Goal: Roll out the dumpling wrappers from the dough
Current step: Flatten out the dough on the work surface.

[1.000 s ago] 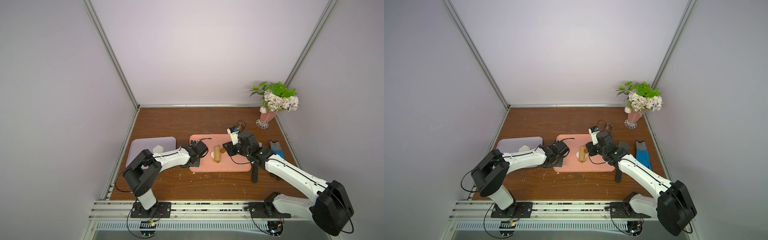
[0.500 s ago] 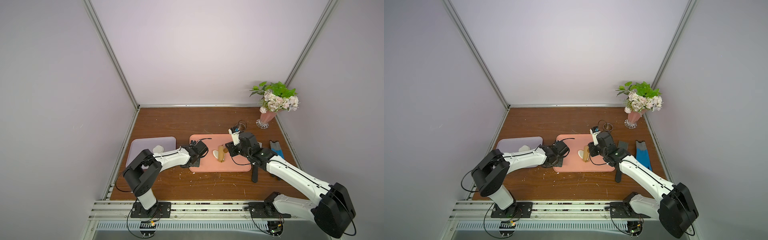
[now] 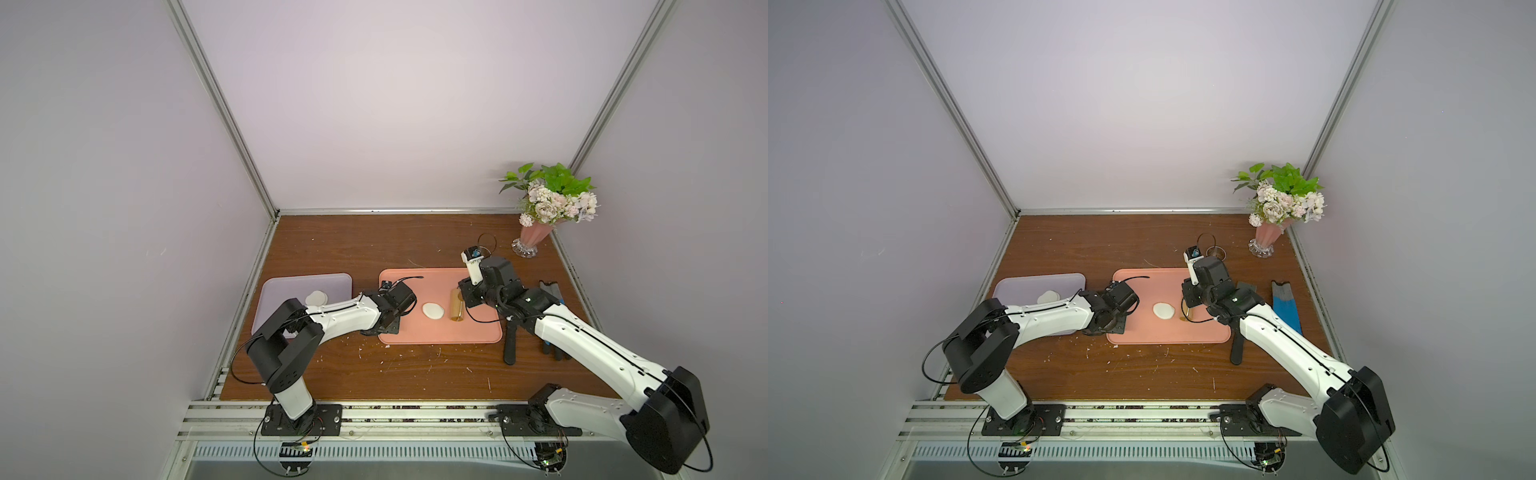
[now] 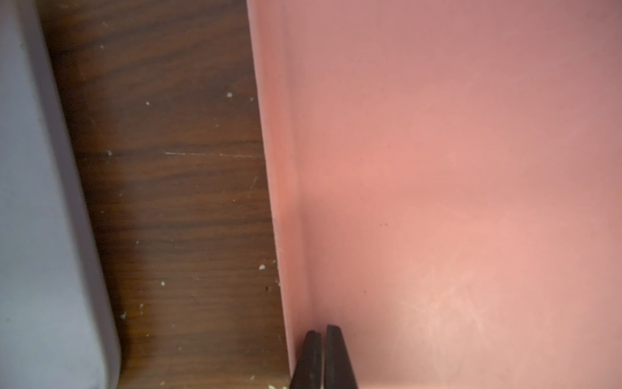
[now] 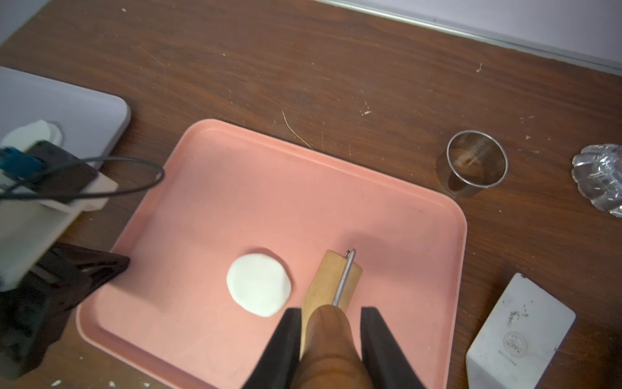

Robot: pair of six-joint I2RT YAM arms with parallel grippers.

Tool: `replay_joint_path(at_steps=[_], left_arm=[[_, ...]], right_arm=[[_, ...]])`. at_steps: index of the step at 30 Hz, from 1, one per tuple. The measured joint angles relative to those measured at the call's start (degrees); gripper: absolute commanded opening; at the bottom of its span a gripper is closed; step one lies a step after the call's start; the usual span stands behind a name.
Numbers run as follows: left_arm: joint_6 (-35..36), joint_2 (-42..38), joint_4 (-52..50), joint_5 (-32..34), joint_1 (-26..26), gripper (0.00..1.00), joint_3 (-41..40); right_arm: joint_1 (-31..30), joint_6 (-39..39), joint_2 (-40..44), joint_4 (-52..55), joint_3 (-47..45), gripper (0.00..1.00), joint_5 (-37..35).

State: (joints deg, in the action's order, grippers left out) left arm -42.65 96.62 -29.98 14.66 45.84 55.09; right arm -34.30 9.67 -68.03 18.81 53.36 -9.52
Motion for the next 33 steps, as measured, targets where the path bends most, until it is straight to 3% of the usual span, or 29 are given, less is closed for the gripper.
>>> replay_joint_path(at_steps=[7, 17, 33], left_arm=[[-0.02, 0.00, 0.00, -0.02, 0.00, 0.00, 0.00], [-0.07, 0.00, 0.07, 0.00, -0.02, 0.00, 0.00], [-0.20, 0.00, 0.17, -0.02, -0.02, 0.00, -0.09]], right_arm=[[-0.02, 0.20, 0.00, -2.78, 2.34, 0.00, 5.66], [-0.70, 1.51, -4.66, -10.10, -3.93, 0.00, 10.56], [-2.84, 3.80, -7.91, -18.40, -6.05, 0.00, 11.61]])
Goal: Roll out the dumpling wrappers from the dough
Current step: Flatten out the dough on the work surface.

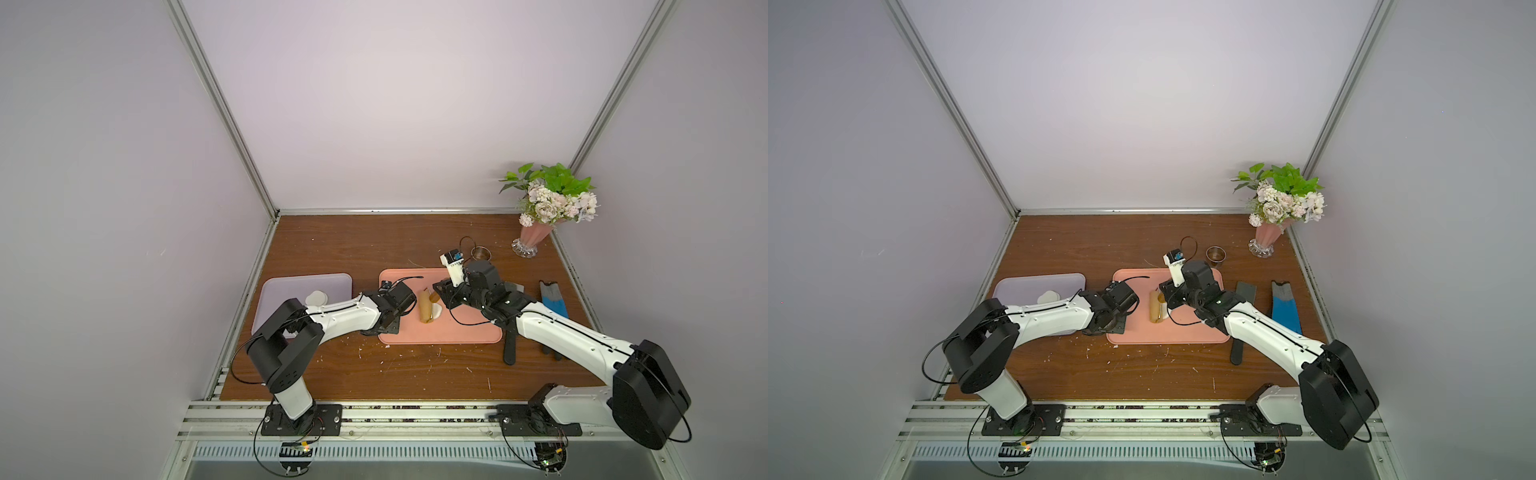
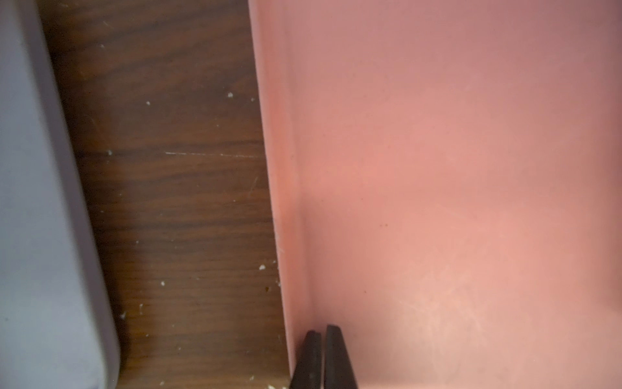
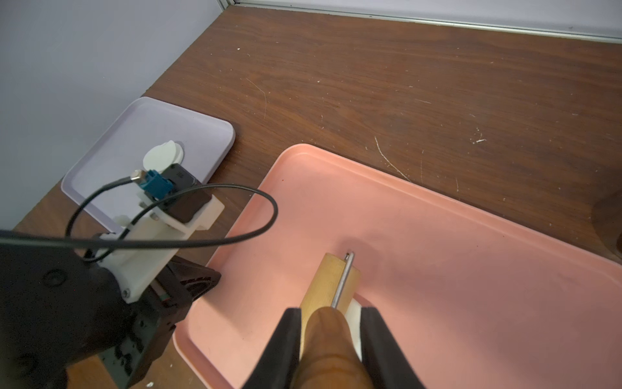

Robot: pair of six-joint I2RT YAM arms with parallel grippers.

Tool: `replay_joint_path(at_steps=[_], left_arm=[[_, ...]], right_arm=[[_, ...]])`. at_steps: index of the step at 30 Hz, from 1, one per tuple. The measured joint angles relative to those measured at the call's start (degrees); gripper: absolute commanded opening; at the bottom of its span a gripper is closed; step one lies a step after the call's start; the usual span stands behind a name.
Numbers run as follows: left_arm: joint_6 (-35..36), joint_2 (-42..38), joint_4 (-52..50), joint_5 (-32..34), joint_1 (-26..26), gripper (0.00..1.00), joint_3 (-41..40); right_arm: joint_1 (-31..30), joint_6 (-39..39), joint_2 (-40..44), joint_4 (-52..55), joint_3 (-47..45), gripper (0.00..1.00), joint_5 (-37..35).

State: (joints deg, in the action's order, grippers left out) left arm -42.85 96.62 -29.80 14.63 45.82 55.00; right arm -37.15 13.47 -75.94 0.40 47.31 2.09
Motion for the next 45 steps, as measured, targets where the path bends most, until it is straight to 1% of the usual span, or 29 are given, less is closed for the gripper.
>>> replay_joint_path(at_steps=[7, 12, 16, 19, 23, 26, 30, 33, 34, 39, 45], left_arm=[[-0.02, -0.02, 0.17, 0.02, 0.00, 0.00, -0.13], [-0.04, -0.02, 0.17, 0.04, 0.00, 0.00, -0.13], [-0.04, -0.02, 0.17, 0.04, -0.02, 0.00, -0.13], [-0.04, -0.02, 0.20, 0.04, -0.02, 0.00, -0.13], [-0.04, -0.02, 0.20, 0.04, -0.04, 0.00, -0.15], [-0.04, -0.02, 0.22, 0.04, -0.04, 0.00, -0.15], [-0.04, -0.02, 0.22, 0.02, -0.04, 0.00, -0.15], [-0.04, -0.02, 0.26, 0.02, -0.04, 0.00, -0.15], [-0.04, -0.02, 0.26, 0.02, -0.04, 0.00, -0.15], [-0.04, -0.07, 0.28, -0.02, -0.07, 0.00, -0.15], [-0.04, -0.07, 0.28, -0.02, -0.09, 0.00, -0.15]], right_arm=[[-1.05, 2.14, -3.04, -2.14, 0.63, 0.00, 1.75], [-0.98, 2.67, -2.73, -0.76, 1.75, 0.00, 3.23], [-0.98, 2.69, 0.42, 4.04, 3.13, 0.00, 4.52], [-0.52, 2.64, 4.46, 7.54, 4.92, 0.00, 4.44], [1.73, 1.90, 9.55, 9.40, 6.12, 0.00, 4.26], [3.56, 0.92, 11.02, 10.43, 5.75, 0.00, 3.19], [4.22, 0.48, 9.81, 9.90, 2.32, 0.00, 2.25], [4.17, 0.74, 7.08, 8.87, -1.44, 0.00, 2.60], [4.26, 1.27, 6.40, 7.13, -2.14, 0.00, 3.76], [3.72, 1.38, 3.96, 3.02, -2.23, 0.00, 4.79], [3.41, 1.57, 2.64, 0.63, -2.56, 0.00, 5.57]])
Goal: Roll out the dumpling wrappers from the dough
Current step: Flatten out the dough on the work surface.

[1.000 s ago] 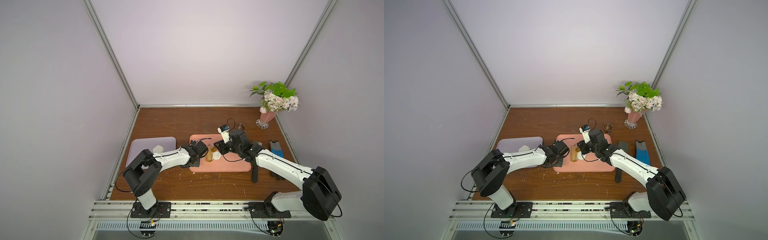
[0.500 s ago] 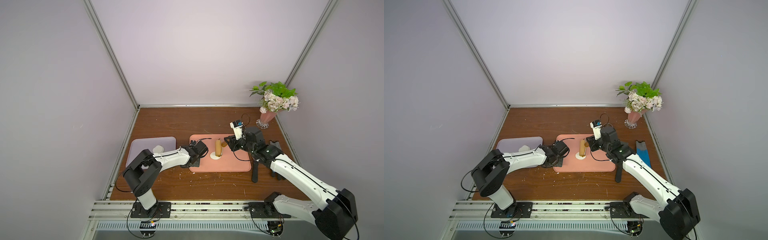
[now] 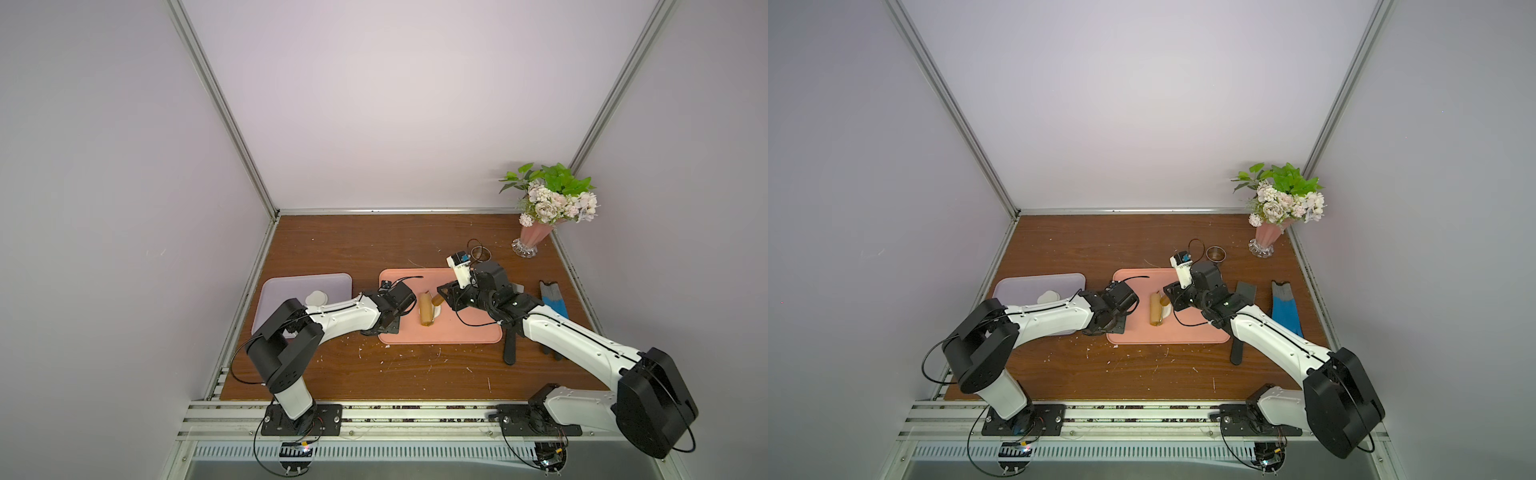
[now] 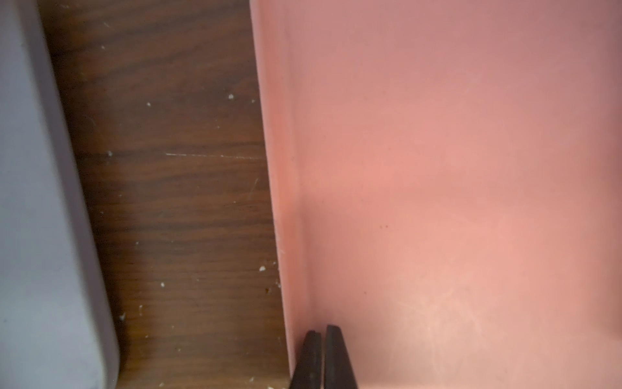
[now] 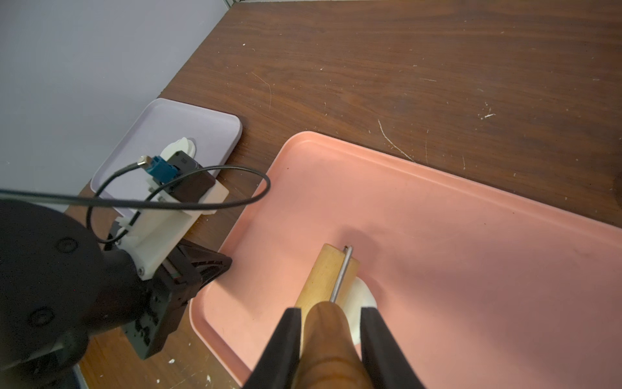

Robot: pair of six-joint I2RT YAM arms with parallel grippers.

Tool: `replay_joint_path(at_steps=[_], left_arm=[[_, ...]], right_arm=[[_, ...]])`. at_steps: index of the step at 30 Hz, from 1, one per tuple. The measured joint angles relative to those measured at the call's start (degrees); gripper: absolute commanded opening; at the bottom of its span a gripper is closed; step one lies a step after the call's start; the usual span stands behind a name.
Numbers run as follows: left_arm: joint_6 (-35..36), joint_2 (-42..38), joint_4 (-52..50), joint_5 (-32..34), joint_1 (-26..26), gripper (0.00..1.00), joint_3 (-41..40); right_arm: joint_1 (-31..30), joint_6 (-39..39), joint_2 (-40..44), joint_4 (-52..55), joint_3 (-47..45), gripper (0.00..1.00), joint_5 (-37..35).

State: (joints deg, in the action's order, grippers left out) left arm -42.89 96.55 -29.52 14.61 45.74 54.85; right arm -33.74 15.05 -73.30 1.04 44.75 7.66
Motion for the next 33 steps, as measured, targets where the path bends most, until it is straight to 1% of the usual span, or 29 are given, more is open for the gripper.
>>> replay_joint_path(at_steps=[14, 19, 23, 29, 33], left_arm=[[0.00, 0.00, 0.00, 0.00, 0.00, 0.00, 0.00], [0.00, 0.00, 0.00, 0.02, 0.00, 0.00, 0.00], [0.00, 0.00, 0.00, 0.02, 0.00, 0.00, 0.00], [0.00, 0.00, 0.00, 0.02, 0.00, 0.00, 0.00], [0.00, 0.00, 0.00, 0.02, 0.00, 0.00, 0.00]], right_arm=[[-1.60, 3.02, -3.96, -3.93, 0.48, 0.00, 1.73], [-1.62, 2.71, -3.02, 0.31, 3.08, 0.00, 2.23], [-1.49, 1.81, 0.50, 5.55, 6.21, 0.00, 2.05], [-0.94, -1.51, 5.64, 9.99, 9.57, 0.00, -1.40], [-0.63, -2.86, 4.76, 11.30, 8.46, 0.00, -4.50]])
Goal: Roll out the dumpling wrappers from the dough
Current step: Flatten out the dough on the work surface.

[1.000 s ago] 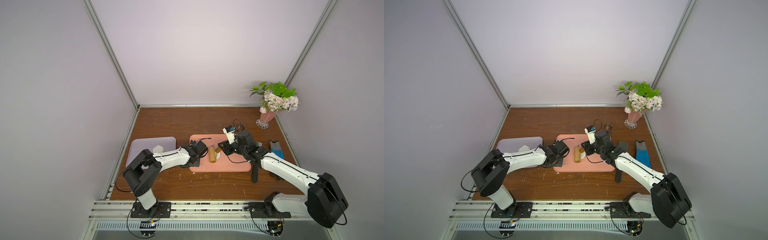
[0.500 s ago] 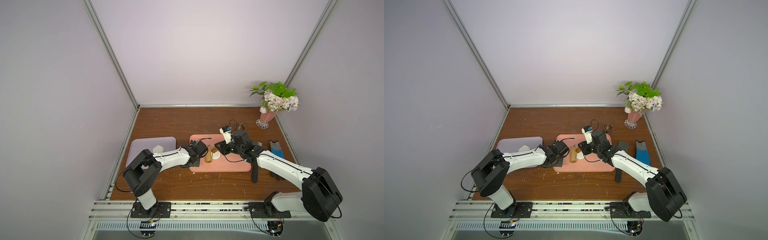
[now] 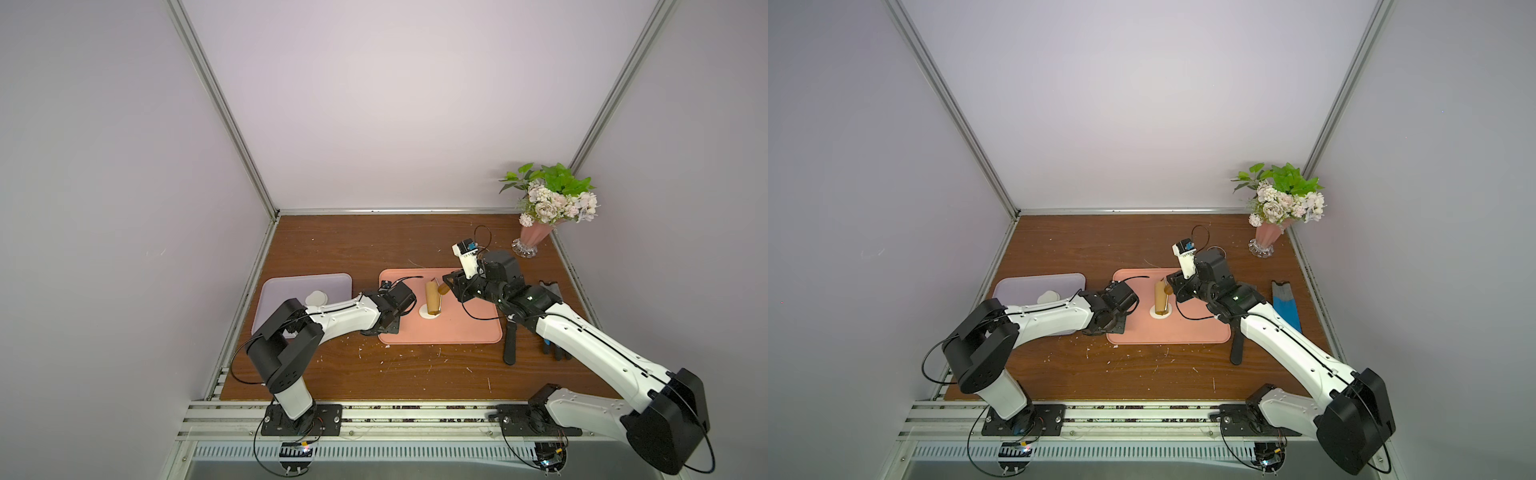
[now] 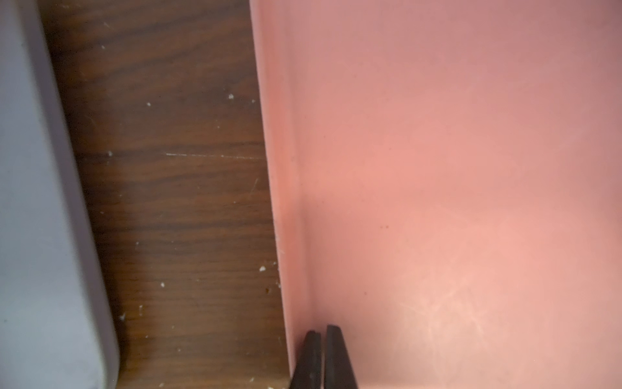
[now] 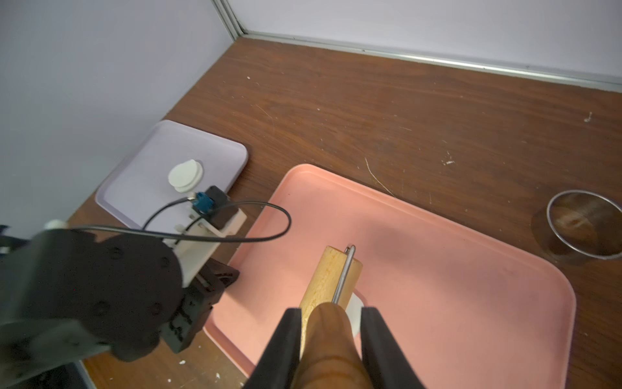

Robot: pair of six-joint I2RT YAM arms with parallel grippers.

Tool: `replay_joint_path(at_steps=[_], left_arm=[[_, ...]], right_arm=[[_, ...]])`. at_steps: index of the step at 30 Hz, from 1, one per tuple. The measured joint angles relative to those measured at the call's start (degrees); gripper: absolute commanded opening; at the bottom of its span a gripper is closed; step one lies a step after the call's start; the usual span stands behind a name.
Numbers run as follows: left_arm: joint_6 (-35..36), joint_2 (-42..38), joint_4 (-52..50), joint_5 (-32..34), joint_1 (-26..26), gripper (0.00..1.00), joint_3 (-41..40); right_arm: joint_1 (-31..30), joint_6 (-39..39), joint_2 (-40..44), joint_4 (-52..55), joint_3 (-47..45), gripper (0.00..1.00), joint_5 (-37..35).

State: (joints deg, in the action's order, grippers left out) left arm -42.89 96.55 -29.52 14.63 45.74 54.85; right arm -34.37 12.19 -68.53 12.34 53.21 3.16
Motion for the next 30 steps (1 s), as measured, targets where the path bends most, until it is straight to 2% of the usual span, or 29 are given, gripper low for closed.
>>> replay_joint_path(at_steps=[4, 15, 30], left_arm=[[0.00, 0.00, 0.02, 0.00, 0.00, 0.00, 0.00], [0.00, 0.07, 0.11, 0.00, -0.04, 0.00, 0.02], [-0.07, 0.07, 0.13, 0.00, -0.04, 0.00, 0.02]], right_arm=[[0.07, -0.07, -2.93, -0.85, -4.02, 0.00, -1.57], [-0.50, 3.26, -6.71, -12.57, -7.39, 0.00, 2.29], [-1.81, 6.19, -11.58, -16.46, -6.05, 0.00, 4.81]])
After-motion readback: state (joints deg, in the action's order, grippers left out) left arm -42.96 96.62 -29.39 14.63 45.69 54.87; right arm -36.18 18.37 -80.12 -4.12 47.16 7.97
